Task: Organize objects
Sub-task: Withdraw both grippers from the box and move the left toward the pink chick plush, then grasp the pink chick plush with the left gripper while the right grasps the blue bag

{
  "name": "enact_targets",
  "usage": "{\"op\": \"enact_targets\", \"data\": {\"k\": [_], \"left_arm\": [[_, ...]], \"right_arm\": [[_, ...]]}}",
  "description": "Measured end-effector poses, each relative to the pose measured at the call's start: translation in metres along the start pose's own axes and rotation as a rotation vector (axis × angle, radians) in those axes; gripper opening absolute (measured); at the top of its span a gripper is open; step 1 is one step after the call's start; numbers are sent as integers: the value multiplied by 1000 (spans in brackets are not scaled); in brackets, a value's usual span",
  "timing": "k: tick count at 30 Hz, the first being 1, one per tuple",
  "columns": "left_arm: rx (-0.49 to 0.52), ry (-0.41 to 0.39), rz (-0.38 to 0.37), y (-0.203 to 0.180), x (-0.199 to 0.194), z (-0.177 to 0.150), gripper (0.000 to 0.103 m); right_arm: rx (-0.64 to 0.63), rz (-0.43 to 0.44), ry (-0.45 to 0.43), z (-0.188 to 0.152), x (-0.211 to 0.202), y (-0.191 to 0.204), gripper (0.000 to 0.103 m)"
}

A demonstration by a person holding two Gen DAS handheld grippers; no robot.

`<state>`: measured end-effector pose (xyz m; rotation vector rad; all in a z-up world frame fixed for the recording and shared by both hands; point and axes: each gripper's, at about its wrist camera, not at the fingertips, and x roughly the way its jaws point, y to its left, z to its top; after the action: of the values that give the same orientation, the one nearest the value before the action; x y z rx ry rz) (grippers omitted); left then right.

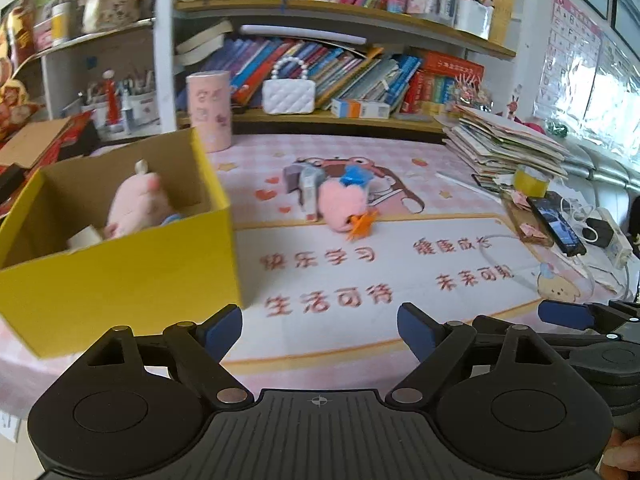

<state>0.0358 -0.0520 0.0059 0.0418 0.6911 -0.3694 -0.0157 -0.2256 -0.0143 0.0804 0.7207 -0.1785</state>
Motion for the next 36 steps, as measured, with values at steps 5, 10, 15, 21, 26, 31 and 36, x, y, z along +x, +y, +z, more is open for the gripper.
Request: {"op": "enact_targets", "data": {"k": [5, 10, 15, 21, 26, 31, 36], "left_arm": [[10, -1, 8, -20, 23, 19, 87], [4, -17, 41, -37, 48, 42, 87], [-34, -13, 96, -47, 74, 61, 87], [-74, 26, 142, -54, 108, 73, 86], [-98, 43, 174, -58, 139, 82, 84], [-115, 68, 203, -55, 176, 91, 84], [-168, 107, 218, -51, 214, 99, 84]], "right_arm": [[8, 7, 0, 22, 24, -23, 70], [0, 33, -13, 44, 48, -43, 70], [-14, 51, -14, 62, 70, -61, 70], [0, 70, -19, 91, 96, -85, 71], [20, 64, -44, 117, 115, -101, 71], [58, 66, -69, 145, 132, -114, 72], [41, 104, -69, 161, 146, -112, 73]]}}
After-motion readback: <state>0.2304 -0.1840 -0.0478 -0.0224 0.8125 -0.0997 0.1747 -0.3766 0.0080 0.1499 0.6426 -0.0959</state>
